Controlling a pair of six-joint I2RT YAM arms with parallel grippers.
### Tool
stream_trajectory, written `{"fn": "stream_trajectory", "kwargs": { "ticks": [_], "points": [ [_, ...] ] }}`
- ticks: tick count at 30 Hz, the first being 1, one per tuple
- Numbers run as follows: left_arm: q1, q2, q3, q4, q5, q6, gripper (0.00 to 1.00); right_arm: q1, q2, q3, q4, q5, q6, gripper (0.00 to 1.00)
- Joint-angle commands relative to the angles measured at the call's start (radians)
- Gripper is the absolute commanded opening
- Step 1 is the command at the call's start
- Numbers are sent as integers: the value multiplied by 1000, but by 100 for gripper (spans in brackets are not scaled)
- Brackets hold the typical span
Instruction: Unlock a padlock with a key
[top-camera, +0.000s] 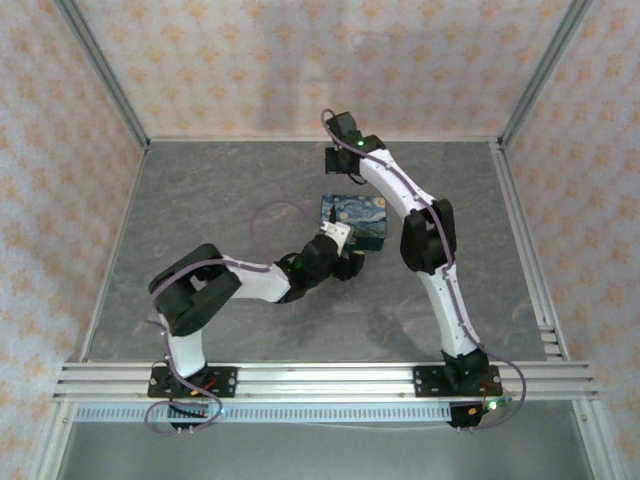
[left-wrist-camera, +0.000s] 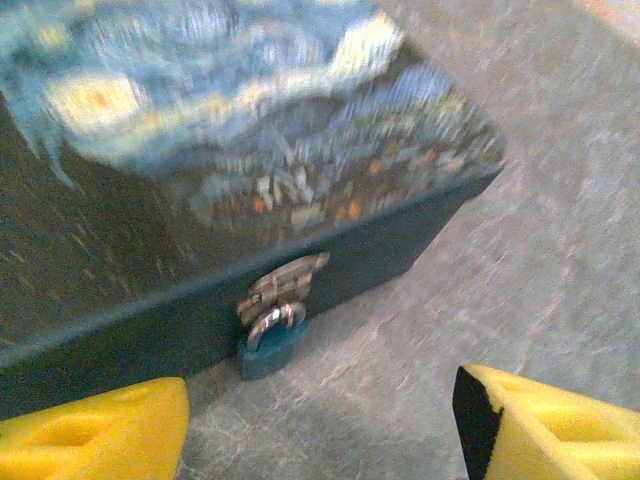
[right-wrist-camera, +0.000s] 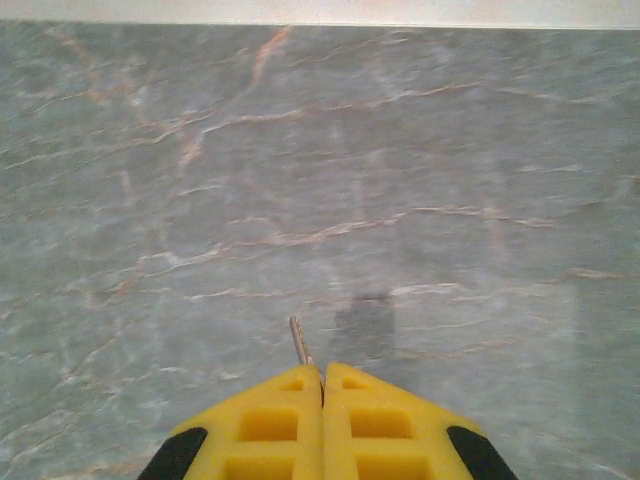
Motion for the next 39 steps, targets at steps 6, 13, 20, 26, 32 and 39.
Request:
{"fn": "stream_trajectory", "kwargs": {
  "ticks": [6, 13, 20, 26, 32, 39],
  "points": [
    [69, -160, 17, -245, 63, -193, 86, -59, -346, -344, 27, 121, 28, 0],
    [90, -178, -38, -163, 141, -335, 100, -117, -582, -716, 134, 138, 91, 0],
    [80, -114, -45, -86, 279, -408, 98, -156, -669, -955, 188, 147, 153, 0],
    [59, 10, -27, 43, 250, -425, 95, -159, -630, -1013, 217, 132, 162, 0],
    [24, 92, -11, 133, 157, -381, 96, -160, -590, -1038, 257, 94, 166, 0],
    [-14, 189, 44, 158, 80, -300, 97, -157, -551, -1042, 283, 42, 170, 0]
  ]
}}
